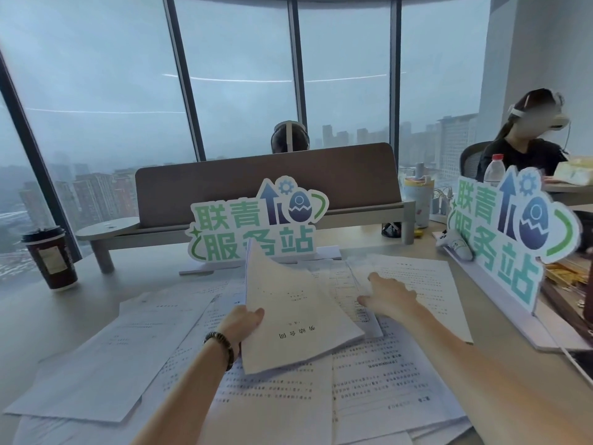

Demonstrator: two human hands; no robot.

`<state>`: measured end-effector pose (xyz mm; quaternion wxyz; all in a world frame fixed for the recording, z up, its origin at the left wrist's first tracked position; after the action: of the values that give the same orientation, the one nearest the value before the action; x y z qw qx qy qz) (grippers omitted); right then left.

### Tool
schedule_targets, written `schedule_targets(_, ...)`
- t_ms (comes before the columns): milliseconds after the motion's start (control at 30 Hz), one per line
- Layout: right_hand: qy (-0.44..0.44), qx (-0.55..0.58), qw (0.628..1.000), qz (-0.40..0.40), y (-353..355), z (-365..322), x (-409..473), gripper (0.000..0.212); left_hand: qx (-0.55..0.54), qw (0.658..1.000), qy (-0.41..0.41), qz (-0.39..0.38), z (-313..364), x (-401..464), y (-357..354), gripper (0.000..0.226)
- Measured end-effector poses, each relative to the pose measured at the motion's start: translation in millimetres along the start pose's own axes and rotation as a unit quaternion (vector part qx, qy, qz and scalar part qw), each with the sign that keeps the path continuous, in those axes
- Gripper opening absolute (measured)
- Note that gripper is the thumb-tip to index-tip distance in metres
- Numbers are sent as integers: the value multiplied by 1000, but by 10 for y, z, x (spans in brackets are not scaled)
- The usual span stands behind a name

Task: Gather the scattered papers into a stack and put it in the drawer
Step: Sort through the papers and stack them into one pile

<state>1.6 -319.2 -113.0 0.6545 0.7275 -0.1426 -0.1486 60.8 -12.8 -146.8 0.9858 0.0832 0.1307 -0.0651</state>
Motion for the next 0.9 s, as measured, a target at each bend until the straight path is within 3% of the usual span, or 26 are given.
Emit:
schedule_targets(233, -8, 268, 963, 15, 79, 22, 21, 81, -6, 1000, 8, -6, -8, -28, 1, 27)
schedule_targets(300, -21, 240, 971, 7, 53, 54, 30, 82, -4, 1000, 9, -7, -1, -41, -4, 27)
schedule_targets(467, -24, 124, 992, -11, 8, 94, 14, 59, -6, 1000, 4, -7, 16, -73, -15, 26)
schedule_targets(567, -28, 138, 990, -14, -2, 120, 28, 70, -6, 1000, 2, -6, 16, -65, -20, 26)
schedule_targets(800, 5, 253, 967, -15, -55, 47, 69, 71, -36, 999, -13, -9, 31, -49, -42, 16)
schedule_targets(900, -1, 247, 969, -9, -39, 60, 103, 60, -47, 999, -16, -12, 37, -41, -41, 16)
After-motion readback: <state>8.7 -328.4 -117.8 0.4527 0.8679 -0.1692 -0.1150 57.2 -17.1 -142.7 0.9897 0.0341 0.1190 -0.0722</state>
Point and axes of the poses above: each hand's wrist, its own x-axis towards the middle knuckle, its own y-axis out of the back of the hand, z = x × y, the point moved 9 cm from there along x, towards the middle knuckle, and after that the axes turned 12 degrees about -x, right-handed, at the moved point
